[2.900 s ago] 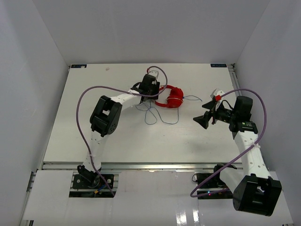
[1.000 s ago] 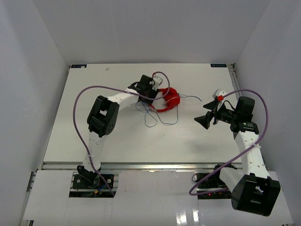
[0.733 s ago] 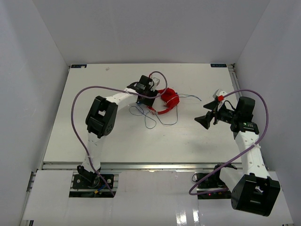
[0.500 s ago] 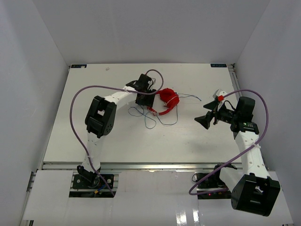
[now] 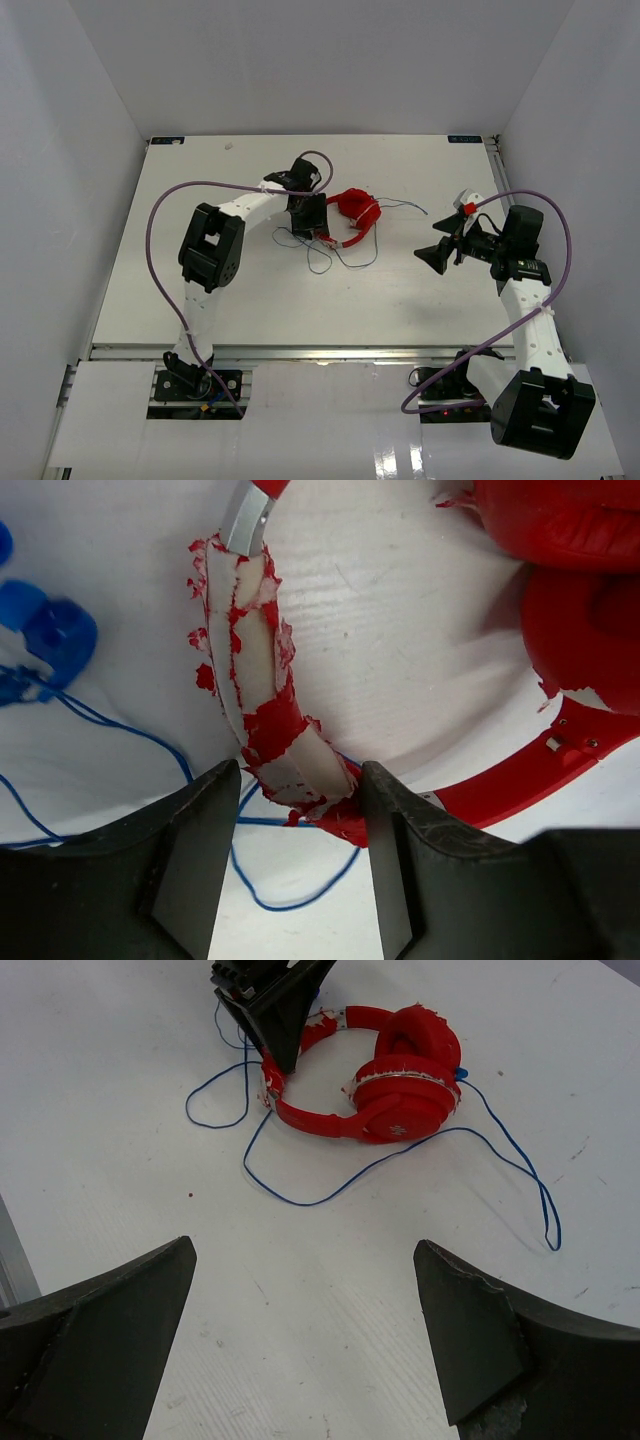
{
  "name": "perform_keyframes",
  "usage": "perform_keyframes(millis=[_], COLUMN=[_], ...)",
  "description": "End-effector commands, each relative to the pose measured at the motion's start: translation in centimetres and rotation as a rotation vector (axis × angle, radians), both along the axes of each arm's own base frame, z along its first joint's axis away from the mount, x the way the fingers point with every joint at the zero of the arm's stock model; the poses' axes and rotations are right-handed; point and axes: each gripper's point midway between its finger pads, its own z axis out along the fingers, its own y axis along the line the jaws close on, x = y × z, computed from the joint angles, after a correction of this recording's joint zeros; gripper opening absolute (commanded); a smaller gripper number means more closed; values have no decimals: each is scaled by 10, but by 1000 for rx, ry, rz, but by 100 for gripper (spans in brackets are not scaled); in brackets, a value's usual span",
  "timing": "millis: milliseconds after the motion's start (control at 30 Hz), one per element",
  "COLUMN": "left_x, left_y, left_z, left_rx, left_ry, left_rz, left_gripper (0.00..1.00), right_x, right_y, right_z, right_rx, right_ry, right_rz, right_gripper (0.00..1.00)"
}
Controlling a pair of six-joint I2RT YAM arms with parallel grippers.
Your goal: Wrap the headphones
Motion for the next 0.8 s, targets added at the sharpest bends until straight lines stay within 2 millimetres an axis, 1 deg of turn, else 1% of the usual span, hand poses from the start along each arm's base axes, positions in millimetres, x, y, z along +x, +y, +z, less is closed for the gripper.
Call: perform_keyframes(millis=[0, 67, 100, 200, 300, 367, 433, 567, 633, 767], left_x=[-48, -51, -53, -54, -50, -44, -41, -29, -27, -16], left_y=[10, 14, 16, 16, 13, 8, 6, 13, 20, 34], left_z=[-44, -56, -58, -64, -67, -66, -71, -77, -83, -84], left_rx=[179, 270, 295, 306, 298, 287, 295, 324, 345, 398], left_ry=[234, 235, 242, 258, 259, 254, 263, 239, 239, 193], left_rz=[93, 126, 140, 179, 200, 216, 224, 256, 268, 275], left_gripper=[60, 58, 57, 54, 51, 49, 48, 45, 40, 29], right_x=[-3, -3, -3, -4, -4, -4, -4, -4, -4, -4], right_y=[1, 1, 1, 0, 0, 0, -2, -4, -5, -7], right_z=[6, 7, 7, 8, 8, 8, 8, 9, 10, 11], right_rx=[11, 11, 11, 11, 12, 13, 13, 16, 18, 22], right_ry=[-28, -31, -31, -36, -36, -36, -38, -40, -42, -43], right_rz=[13, 14, 14, 12, 10, 11, 7, 0, -1, -6], right_gripper=[96, 96, 96, 96, 96, 96, 96, 97, 97, 97])
